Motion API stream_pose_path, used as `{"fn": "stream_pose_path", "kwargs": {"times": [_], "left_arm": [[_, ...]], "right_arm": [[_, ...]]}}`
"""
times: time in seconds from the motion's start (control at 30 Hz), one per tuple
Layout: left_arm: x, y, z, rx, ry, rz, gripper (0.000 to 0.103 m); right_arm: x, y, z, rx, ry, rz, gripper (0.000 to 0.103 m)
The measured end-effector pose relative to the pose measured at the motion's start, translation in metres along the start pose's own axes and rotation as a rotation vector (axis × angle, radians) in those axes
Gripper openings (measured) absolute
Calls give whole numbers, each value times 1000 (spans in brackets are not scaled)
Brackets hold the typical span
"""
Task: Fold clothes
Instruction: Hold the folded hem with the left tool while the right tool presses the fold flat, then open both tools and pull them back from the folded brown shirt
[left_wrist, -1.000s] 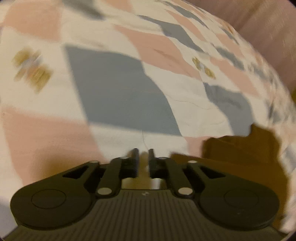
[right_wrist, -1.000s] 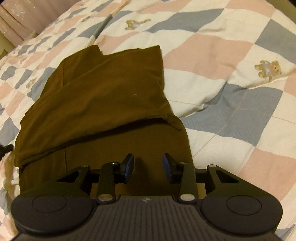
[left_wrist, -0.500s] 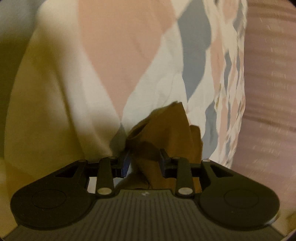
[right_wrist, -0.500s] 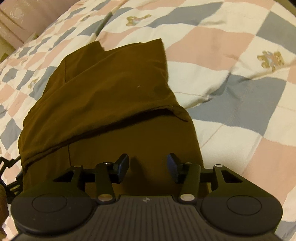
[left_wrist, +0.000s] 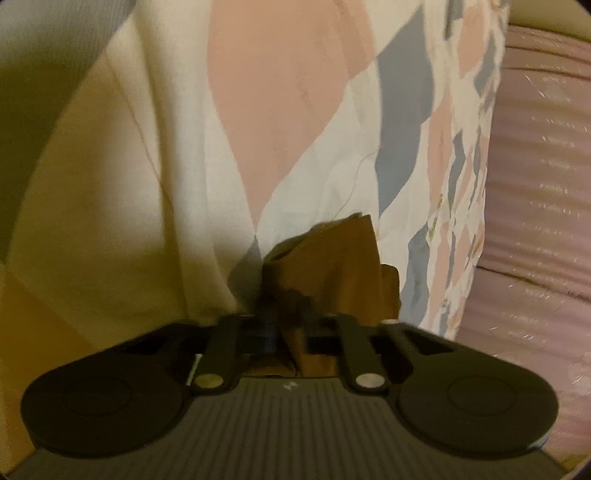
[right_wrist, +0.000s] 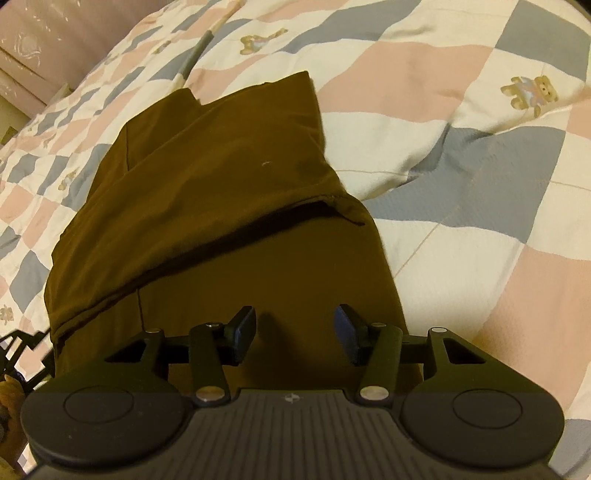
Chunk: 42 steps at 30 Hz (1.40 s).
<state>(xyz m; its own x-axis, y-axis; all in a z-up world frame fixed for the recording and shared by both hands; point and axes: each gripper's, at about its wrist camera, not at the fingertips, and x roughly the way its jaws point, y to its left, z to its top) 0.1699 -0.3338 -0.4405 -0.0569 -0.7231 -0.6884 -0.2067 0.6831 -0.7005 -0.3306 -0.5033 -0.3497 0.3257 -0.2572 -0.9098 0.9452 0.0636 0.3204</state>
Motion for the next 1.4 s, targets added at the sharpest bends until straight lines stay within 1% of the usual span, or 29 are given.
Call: {"fn": "stream_pose_path", "kwargs": {"times": [0.03, 0.07, 0.1, 0.17, 0.2, 0.27, 0.33, 0.37, 0.47, 0.5, 0.53, 0.57, 0.63, 0.67, 0.7, 0.77, 0.8, 0.87, 0.9, 1.0, 1.1, 1.17, 1.2, 1.27, 1.3, 1.33, 1.4], "left_arm": [[-6, -3, -1, 33, -18, 11, 5], [-10, -11, -4, 92, -44, 37, 3], [-13, -21, -8, 173, -70, 71, 3], [-16, -56, -25, 449, -132, 162, 3], [-17, -72, -39, 601, -165, 203, 3], [-15, -106, -86, 1026, -247, 286, 3], [-6, -122, -140, 1463, -312, 339, 3], [0, -121, -166, 1677, -329, 346, 3], [15, -92, -224, 2162, -241, 326, 4], [20, -82, -234, 2252, -204, 325, 6], [25, -73, -240, 2311, -163, 339, 10], [29, -65, -242, 2334, -120, 356, 11], [33, -66, -236, 2284, -69, 373, 12], [30, -71, -231, 2233, -36, 352, 16], [21, -77, -225, 2166, 5, 303, 19], [3, -95, -210, 2021, 86, 187, 19], [-7, -102, -206, 1967, 115, 128, 19], [-20, -116, -193, 1862, 113, 40, 19], [-19, -122, -188, 1821, 95, 33, 19], [7, -136, -171, 1737, -3, 103, 16], [43, -139, -162, 1696, -32, 178, 15], [61, -132, -165, 1719, -9, 243, 15], [65, -128, -167, 1734, -7, 268, 15], [57, -123, -175, 1760, -31, 280, 16], [51, -124, -177, 1763, -44, 281, 16], [39, -125, -178, 1754, -59, 261, 16], [42, -126, -180, 1762, -52, 249, 16]], "right_arm": [[0, 0, -1, -1, 0, 0, 51], [-1, -1, -1, -1, 0, 0, 51], [-2, -1, -2, -1, 1, 1, 51], [-4, -3, -3, 3, 1, 2, 51], [-5, -4, -3, 6, 1, 3, 51], [-8, -8, -4, 16, -2, 7, 51], [-11, -12, -5, 28, -4, 12, 51], [-12, -14, -5, 33, -5, 16, 51], [-14, -19, -7, 47, -5, 23, 51], [-14, -20, -7, 51, -6, 25, 51], [-15, -21, -7, 54, -6, 27, 51], [-16, -21, -8, 55, -6, 29, 52], [-19, -22, -8, 55, -8, 32, 54], [-21, -23, -8, 52, -10, 32, 54], [-23, -23, -9, 48, -14, 30, 54], [-27, -23, -8, 33, -34, 23, 54], [-29, -23, -8, 25, -43, 20, 54], [-33, -19, -6, -5, -82, 9, 54], [-34, -16, -5, -30, -109, 5, 54], [-35, 0, 5, -149, -204, -13, 53], [-29, 19, 20, -263, -298, 8, 52], [-19, 28, 31, -311, -316, 46, 52], [-5, 31, 35, -339, -267, 10, 48], [22, 38, 45, -396, -170, -61, 45], [25, 37, 46, -414, -157, -75, 42], [27, 37, 47, -431, -147, -87, 42], [11, 33, 46, -416, -202, -30, 42]]}}
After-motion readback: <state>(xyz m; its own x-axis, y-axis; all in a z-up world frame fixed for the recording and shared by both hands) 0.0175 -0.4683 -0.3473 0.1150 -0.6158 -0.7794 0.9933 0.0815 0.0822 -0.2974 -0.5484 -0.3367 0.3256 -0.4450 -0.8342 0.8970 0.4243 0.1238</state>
